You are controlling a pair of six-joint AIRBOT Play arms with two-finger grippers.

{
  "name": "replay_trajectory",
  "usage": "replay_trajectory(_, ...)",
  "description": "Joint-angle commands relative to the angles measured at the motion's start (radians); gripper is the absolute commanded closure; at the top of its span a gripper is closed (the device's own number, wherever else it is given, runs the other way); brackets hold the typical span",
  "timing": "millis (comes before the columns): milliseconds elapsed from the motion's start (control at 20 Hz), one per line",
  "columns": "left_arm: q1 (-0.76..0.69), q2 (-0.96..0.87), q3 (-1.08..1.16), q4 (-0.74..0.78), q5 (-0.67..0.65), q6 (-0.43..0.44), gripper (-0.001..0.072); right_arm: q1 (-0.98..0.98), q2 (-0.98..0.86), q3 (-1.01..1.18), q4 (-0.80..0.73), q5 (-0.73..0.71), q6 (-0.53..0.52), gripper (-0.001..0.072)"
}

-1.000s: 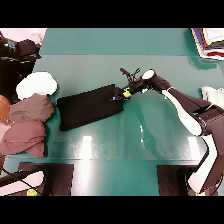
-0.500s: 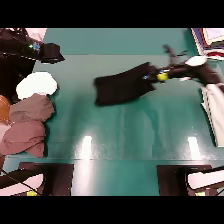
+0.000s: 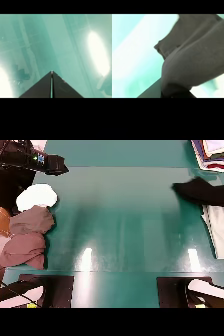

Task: Fold the shirts.

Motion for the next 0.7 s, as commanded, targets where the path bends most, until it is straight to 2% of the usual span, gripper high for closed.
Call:
replay_trajectory(0,-0.001,-0.001,0.000,-0.002,0.021,-0.021,0.0685,-0.137,0.015,-0.006,0.005,-0.058,0.000,0.0695)
replay_trajectory(150,-0.001,-0.007,0.000,-0.002,0.029,-0.020,0.0685,-0.142,0.009,0.026,0.030,-0.055,-0.001,0.0695)
replay_trajectory(450,-0.001,-0.011,0.000,-0.002,0.029,-0.019,0.0685,-0.144,0.029,0.249,0.009,0.011,0.003,0.0695)
replay_trajectory(650,-0.001,-0.011,0.000,-0.001,0.034,-0.011,0.0685,-0.172,0.111,0.237,-0.059,0.055,0.015,0.0695)
